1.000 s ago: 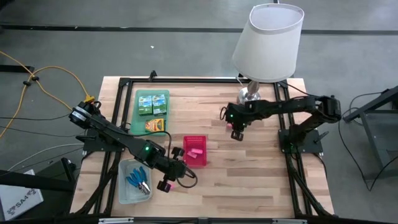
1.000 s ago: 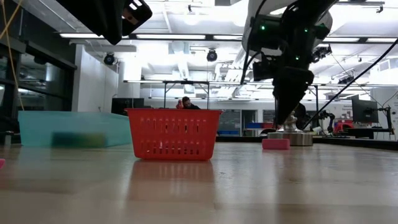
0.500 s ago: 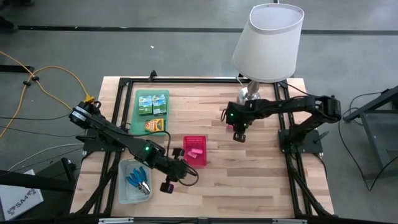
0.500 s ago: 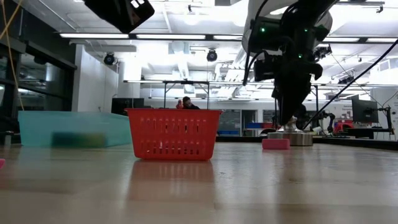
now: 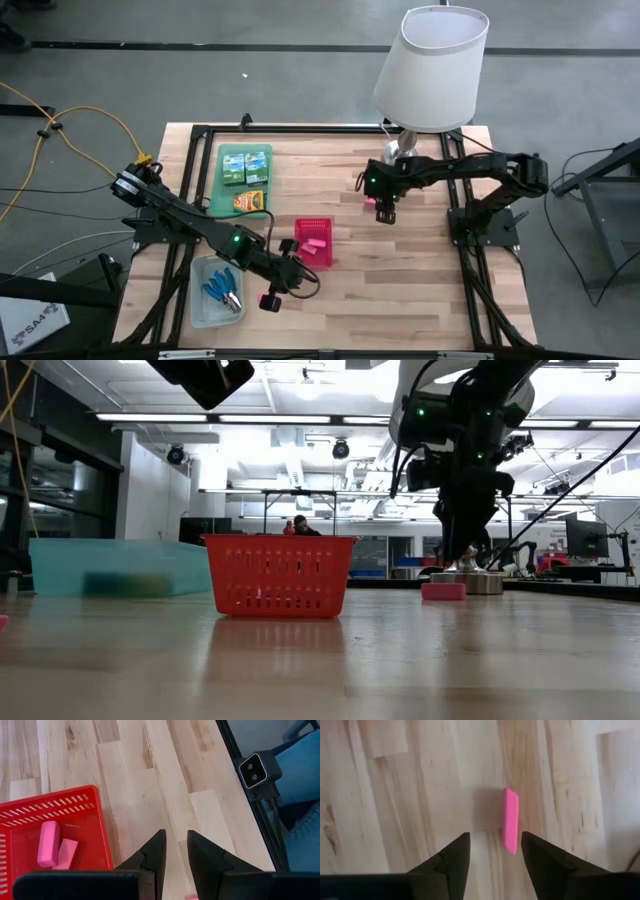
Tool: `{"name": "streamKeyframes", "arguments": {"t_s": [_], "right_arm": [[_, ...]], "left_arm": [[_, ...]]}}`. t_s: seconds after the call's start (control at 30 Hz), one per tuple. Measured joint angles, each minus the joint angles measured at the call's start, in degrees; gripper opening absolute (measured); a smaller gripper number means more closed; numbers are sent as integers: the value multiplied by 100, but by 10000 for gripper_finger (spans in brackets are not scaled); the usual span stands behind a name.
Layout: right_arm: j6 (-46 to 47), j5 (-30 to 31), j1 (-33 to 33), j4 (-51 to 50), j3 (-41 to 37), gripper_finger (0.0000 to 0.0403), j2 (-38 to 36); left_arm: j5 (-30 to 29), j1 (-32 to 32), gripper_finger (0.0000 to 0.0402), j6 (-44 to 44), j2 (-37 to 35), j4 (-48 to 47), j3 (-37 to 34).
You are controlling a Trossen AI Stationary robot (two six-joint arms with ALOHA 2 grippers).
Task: Pick & Place School Supplies
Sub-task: Put the pink eraser into the red bin
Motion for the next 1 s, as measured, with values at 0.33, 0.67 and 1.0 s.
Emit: {"name": "streamKeyframes", "arguments": {"t_s": [0.33,0.67,1.0], "right_arm": [[2,-133,-193,126,-2,174,2],[-82,-278,-276,560,-325,174,7],[-83,-274,-317,1041,-703,174,7]], "left_arm": [[0,-2,74,2,1,-4,0],[0,-2,74,7,0,-7,0],[0,-2,74,13,0,-4,0]]}}
